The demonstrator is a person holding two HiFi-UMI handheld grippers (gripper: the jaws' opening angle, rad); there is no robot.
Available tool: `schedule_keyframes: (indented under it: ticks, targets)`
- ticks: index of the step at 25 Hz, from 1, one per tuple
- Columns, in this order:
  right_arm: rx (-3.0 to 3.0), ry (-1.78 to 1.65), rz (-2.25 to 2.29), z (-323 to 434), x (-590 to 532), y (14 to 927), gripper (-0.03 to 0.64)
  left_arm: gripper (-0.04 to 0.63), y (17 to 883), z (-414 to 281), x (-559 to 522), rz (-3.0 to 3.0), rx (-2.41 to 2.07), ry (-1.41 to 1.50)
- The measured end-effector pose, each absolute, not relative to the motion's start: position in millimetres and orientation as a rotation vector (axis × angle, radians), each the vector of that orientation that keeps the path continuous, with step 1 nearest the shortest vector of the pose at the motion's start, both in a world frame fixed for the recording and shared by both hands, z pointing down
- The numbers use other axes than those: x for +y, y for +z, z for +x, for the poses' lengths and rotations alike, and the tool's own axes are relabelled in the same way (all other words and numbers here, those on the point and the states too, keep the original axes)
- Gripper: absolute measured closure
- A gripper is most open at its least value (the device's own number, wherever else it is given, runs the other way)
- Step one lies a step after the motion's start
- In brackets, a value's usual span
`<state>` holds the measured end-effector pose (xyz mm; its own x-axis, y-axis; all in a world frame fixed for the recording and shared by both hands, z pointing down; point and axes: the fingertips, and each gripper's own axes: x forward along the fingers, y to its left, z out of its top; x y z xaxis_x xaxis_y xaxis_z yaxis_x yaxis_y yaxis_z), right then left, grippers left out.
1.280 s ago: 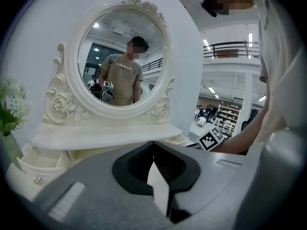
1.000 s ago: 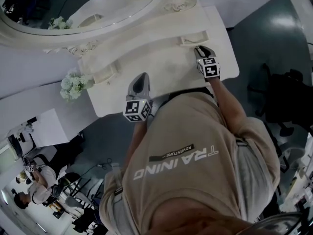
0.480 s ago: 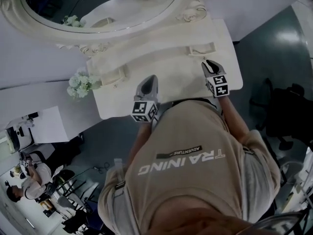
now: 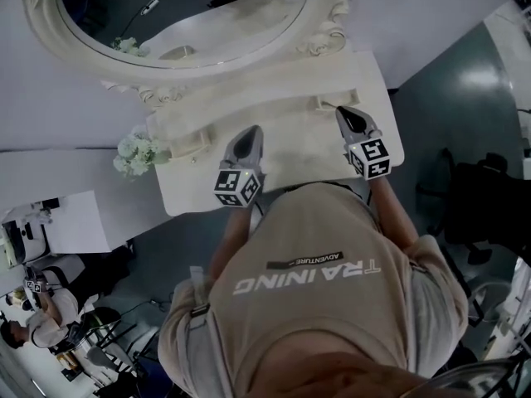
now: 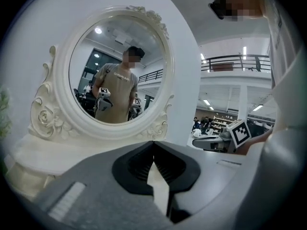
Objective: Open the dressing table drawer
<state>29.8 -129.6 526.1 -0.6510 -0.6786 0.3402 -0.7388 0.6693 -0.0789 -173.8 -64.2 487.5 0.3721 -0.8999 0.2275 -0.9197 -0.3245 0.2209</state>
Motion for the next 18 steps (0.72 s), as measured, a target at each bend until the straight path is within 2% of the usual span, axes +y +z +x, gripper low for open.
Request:
schedule_keyframes:
  ticks: [11, 18]
  targets:
    - [-2.754, 0.193, 0.943, -7.0, -110.8, 452.2, 0.612, 0.588, 428.5, -188.9, -76.8, 2.372, -1.692, 0.028]
    - [-2.807, 0.143, 1.006, -5.5, -112.7, 435.1, 0.612, 0.588, 416.4, -195.2, -82.3, 2.42, -1.739, 0.066]
